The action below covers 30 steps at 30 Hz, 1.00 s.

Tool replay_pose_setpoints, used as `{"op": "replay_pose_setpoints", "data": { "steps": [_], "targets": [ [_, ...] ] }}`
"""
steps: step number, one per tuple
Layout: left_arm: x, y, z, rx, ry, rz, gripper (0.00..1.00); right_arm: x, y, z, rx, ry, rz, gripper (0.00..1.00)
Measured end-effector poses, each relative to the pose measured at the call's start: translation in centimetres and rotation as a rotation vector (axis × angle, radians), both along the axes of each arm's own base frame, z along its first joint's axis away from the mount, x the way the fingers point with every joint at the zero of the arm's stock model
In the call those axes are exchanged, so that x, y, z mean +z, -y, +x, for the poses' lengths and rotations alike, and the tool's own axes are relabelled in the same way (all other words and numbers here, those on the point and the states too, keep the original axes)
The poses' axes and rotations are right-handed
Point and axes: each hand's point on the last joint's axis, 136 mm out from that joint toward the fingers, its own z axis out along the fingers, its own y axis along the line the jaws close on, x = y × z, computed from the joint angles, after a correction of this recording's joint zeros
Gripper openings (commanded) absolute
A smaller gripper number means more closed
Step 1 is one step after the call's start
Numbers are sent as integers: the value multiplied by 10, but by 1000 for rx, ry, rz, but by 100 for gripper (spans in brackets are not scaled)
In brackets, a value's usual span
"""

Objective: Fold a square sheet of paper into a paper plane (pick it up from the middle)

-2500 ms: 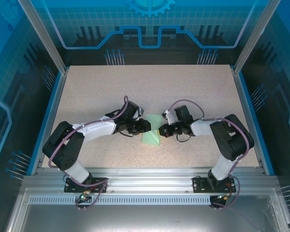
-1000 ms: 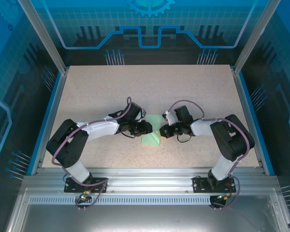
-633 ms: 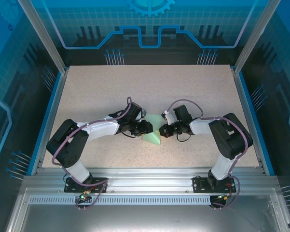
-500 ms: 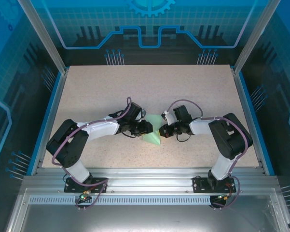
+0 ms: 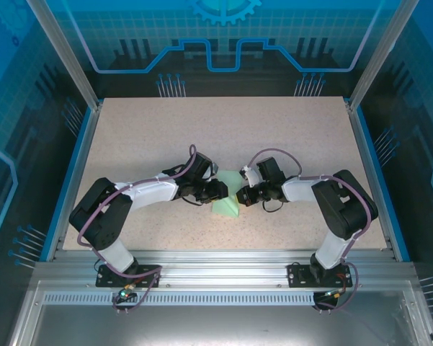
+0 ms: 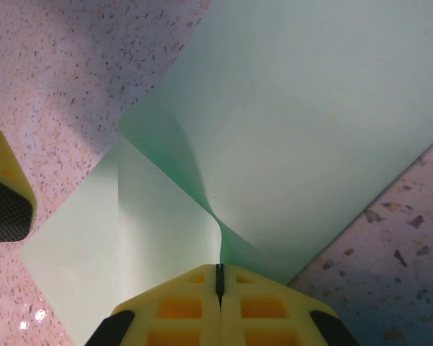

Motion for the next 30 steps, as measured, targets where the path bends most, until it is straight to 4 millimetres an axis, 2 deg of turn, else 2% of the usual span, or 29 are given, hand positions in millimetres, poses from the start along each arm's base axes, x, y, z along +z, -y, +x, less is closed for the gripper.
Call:
{"op": "replay_pose_setpoints", "data": {
  "steps": [11,15,30],
  "targets": [
    [0,0,0,0,0,0,32,-2,0,0,-4,5,-15,0],
    [0,0,0,6,-3,-3,28,-2,-1,-1,-2,12,-18,1],
    [3,2,5,25,7,-15,27,2,1,-12,-28,15,-19,1]
  ]
}}
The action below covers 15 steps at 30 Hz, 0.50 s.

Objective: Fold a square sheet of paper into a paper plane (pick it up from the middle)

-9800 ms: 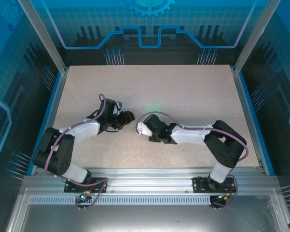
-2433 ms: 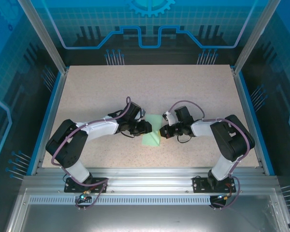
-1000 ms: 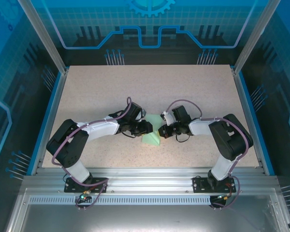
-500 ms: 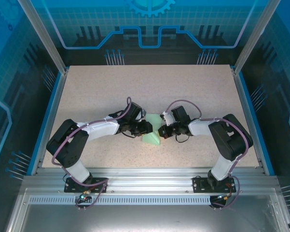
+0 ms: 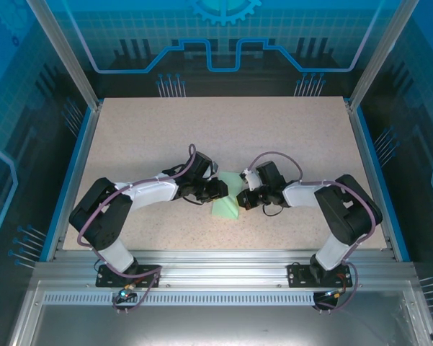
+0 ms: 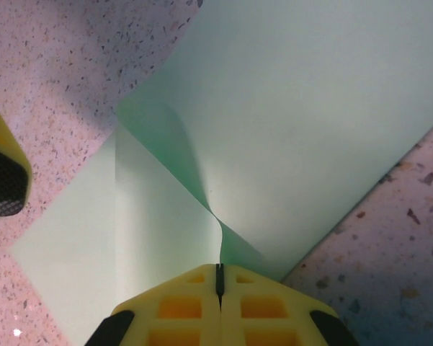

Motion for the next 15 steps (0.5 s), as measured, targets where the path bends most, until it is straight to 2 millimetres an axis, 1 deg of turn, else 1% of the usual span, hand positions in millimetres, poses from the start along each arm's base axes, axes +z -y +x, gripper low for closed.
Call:
{"op": "replay_pose_setpoints", "data": {
  "steps": [6,8,15],
  "targets": [
    [1,1,1,14,2,-14,27,19,-4,1,-6,36,34,1],
    [-1,0,0,20,-3,-13,27,23,-5,2,-9,43,40,1],
    [-1,-1,0,21,-2,-12,27,18,-3,-3,-12,28,29,1]
  ]
}}
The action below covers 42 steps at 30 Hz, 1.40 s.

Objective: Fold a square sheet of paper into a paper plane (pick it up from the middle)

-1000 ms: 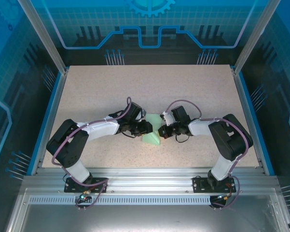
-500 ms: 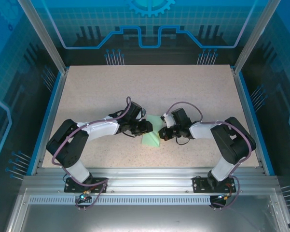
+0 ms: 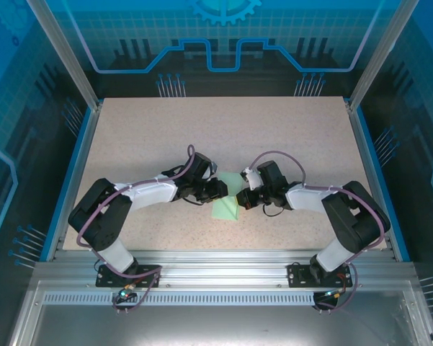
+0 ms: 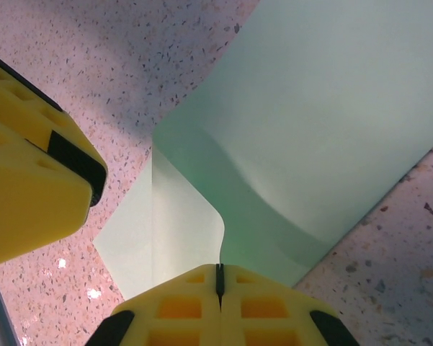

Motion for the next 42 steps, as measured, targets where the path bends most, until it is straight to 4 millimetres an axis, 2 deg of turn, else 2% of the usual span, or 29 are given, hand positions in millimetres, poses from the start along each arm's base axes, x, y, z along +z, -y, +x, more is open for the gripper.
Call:
{"op": "replay_pose_setpoints", "data": {
  "steps": [13,33,42],
  "targets": [
    [3,2,-3,-10,6,-4,27,-16,4,1,-15,-25,-40,0],
    [2,2,-5,-11,4,-3,27,-22,5,4,-8,-21,-65,1],
    [8,8,1,23,7,-44,23,-22,5,4,-6,-19,-67,1]
  ]
}}
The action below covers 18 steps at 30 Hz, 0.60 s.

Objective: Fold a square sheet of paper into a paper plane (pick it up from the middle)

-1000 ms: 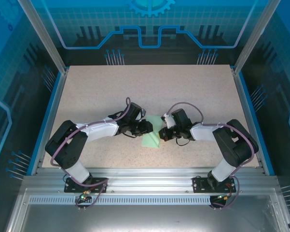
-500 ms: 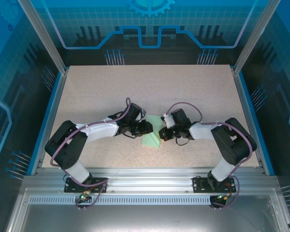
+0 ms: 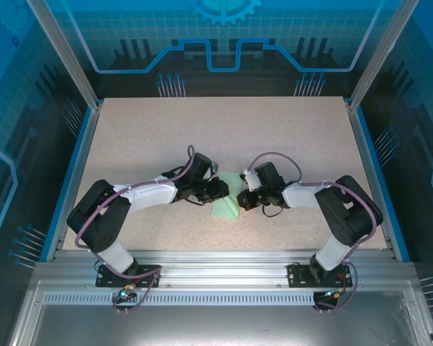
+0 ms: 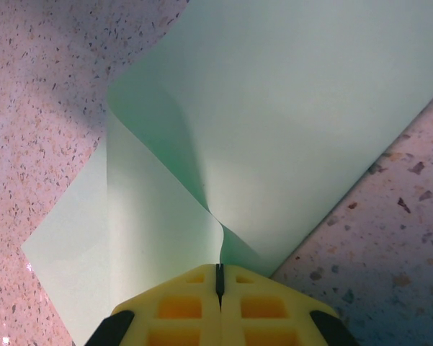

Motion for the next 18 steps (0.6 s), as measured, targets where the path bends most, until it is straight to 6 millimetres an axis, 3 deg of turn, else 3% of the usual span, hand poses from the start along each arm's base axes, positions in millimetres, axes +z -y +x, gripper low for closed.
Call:
{"op": "replay_pose_setpoints", "data": {
  "steps": [5,14,18],
  "targets": [
    [1,6,7,28,1,-35,23,0,0,0,0,0,1,1],
    [-25,9,11,51,-46,-23,23,0,0,0,2,-1,3,1],
    [-27,9,11,52,-50,-20,23,1,-1,0,2,0,4,1]
  ]
}}
